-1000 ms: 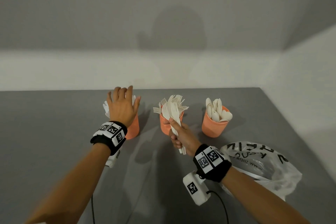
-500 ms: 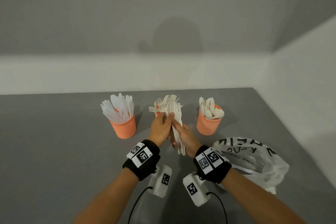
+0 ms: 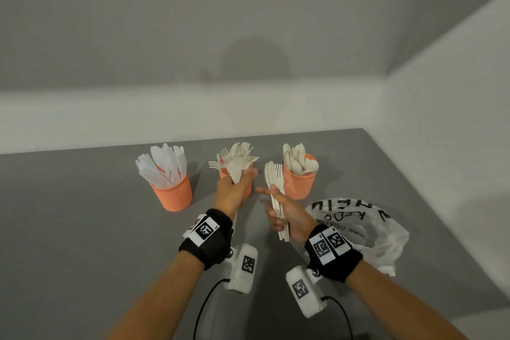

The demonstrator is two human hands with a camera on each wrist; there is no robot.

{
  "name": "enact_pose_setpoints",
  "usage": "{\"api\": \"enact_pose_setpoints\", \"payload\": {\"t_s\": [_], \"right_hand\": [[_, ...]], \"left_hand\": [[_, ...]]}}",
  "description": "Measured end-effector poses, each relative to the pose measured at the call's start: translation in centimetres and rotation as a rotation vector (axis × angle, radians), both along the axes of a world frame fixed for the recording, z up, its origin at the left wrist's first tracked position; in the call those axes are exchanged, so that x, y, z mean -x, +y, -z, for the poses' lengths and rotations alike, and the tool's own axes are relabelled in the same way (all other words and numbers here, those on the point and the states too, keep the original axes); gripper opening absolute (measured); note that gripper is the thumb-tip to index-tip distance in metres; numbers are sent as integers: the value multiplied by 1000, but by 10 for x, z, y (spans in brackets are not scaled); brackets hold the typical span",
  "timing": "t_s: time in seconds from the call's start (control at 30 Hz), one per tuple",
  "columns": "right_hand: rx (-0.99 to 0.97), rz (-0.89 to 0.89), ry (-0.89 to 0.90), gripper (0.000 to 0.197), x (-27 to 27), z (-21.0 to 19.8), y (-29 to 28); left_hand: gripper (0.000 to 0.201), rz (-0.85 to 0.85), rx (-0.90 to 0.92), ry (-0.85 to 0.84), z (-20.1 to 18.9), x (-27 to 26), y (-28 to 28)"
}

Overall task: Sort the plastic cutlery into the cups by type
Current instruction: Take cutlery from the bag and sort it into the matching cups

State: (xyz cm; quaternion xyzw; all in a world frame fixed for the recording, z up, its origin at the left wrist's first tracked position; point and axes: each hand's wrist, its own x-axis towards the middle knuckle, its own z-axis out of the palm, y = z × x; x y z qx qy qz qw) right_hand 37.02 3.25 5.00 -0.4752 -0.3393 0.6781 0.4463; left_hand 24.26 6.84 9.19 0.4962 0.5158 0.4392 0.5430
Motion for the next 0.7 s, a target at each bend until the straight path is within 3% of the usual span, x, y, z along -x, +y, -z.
{"api": "enact_pose_setpoints", "payload": {"t_s": [0.13, 0.23, 0.37, 0.43, 0.57, 0.7], "right_hand": [[28, -69, 94, 47, -1, -5, -5], [41, -70, 148, 42, -4, -9, -11], [13, -53, 81, 36, -6, -9, -16], [-39, -5, -38, 31, -6, -5, -17], [-225, 182, -467, 30, -6, 8, -16], [-421, 213, -759, 23, -8, 11, -16]], "left_hand": [[19, 206, 61, -13, 7, -9, -8], [21, 195, 57, -19, 9, -12, -9], [16, 184, 33, 9, 8, -14, -12], [11, 143, 0, 49, 10, -16, -13], [12, -39, -160, 117, 18, -18, -10], [21, -22, -270, 186, 18, -21, -14]]}}
